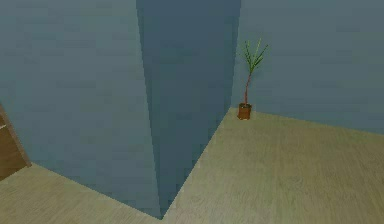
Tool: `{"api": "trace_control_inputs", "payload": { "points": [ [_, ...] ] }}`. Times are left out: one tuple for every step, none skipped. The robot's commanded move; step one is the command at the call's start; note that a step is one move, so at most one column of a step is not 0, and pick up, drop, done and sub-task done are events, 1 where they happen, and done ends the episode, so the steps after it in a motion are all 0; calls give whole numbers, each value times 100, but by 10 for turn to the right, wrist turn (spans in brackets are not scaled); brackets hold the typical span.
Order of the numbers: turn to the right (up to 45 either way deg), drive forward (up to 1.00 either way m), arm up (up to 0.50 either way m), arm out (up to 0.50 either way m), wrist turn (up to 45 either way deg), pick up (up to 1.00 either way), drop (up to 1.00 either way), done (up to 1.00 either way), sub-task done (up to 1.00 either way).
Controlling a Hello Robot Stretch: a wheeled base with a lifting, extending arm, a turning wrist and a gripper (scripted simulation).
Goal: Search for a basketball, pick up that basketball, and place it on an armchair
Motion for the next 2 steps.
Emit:
{"api": "trace_control_inputs", "payload": {
  "points": [
    [0, 0, 0, 0, 450, 0, 0, 0, 0],
    [0, 0, 0, 0, 330, 0, 0, 0, 0]
  ]
}}
